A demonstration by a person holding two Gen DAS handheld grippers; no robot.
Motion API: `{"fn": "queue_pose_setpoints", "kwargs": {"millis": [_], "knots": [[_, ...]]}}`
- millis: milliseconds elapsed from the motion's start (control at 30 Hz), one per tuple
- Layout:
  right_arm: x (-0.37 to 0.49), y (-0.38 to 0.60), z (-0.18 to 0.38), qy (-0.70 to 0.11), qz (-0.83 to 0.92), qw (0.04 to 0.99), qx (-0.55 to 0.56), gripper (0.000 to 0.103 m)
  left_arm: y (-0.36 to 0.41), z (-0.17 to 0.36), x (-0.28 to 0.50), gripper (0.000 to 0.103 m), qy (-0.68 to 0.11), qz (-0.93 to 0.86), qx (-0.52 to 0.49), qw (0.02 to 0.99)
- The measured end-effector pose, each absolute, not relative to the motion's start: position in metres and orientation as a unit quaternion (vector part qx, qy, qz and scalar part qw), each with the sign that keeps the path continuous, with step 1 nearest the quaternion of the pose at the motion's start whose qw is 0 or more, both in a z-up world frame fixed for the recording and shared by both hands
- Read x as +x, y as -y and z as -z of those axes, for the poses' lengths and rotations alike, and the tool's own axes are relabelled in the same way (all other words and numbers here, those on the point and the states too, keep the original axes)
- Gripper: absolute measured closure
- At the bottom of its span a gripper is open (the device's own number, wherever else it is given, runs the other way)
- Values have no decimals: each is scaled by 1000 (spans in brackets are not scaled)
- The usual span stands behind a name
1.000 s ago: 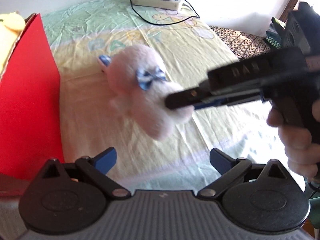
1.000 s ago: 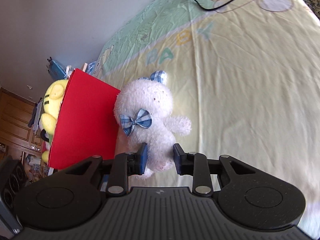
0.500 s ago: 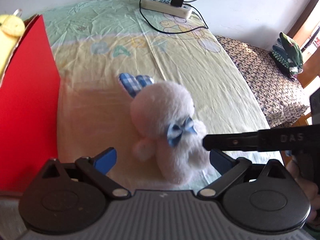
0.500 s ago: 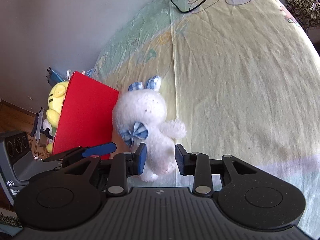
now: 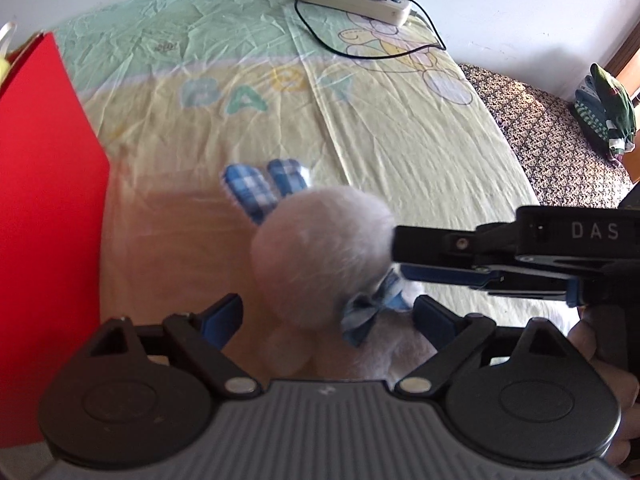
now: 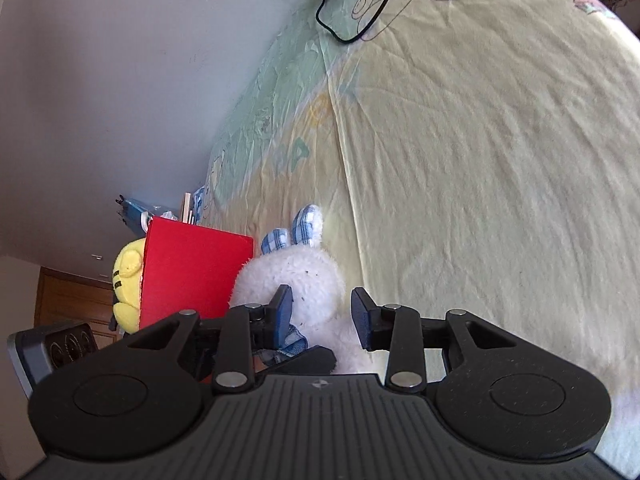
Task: Organize objects
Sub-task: 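Close the right gripper on the pink bear and lift it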
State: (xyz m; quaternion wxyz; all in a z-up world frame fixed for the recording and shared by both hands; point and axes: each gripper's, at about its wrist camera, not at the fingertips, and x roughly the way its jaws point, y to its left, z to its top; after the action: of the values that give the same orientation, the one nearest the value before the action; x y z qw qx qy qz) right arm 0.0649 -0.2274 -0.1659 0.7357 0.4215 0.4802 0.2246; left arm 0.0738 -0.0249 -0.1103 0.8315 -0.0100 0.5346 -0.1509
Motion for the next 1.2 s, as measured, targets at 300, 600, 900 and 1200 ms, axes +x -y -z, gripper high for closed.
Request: {"fn": "queue_pose_setpoints", "kwargs": {"millis": [300, 600, 900, 1200], "knots": [[76, 213, 173, -487, -258, 711, 436, 57, 24, 116, 82, 14, -549, 144, -18, 823], [76, 215, 180, -492, -272, 697, 445, 56, 14, 116, 79, 15, -549, 169, -22, 818], [75, 212, 183, -495, -293, 682, 451, 54, -4, 115, 78, 17, -542, 209, -48, 812], [67, 214, 182, -492, -301, 682, 450, 57, 1, 111, 72, 21, -533, 228, -36, 814]]}}
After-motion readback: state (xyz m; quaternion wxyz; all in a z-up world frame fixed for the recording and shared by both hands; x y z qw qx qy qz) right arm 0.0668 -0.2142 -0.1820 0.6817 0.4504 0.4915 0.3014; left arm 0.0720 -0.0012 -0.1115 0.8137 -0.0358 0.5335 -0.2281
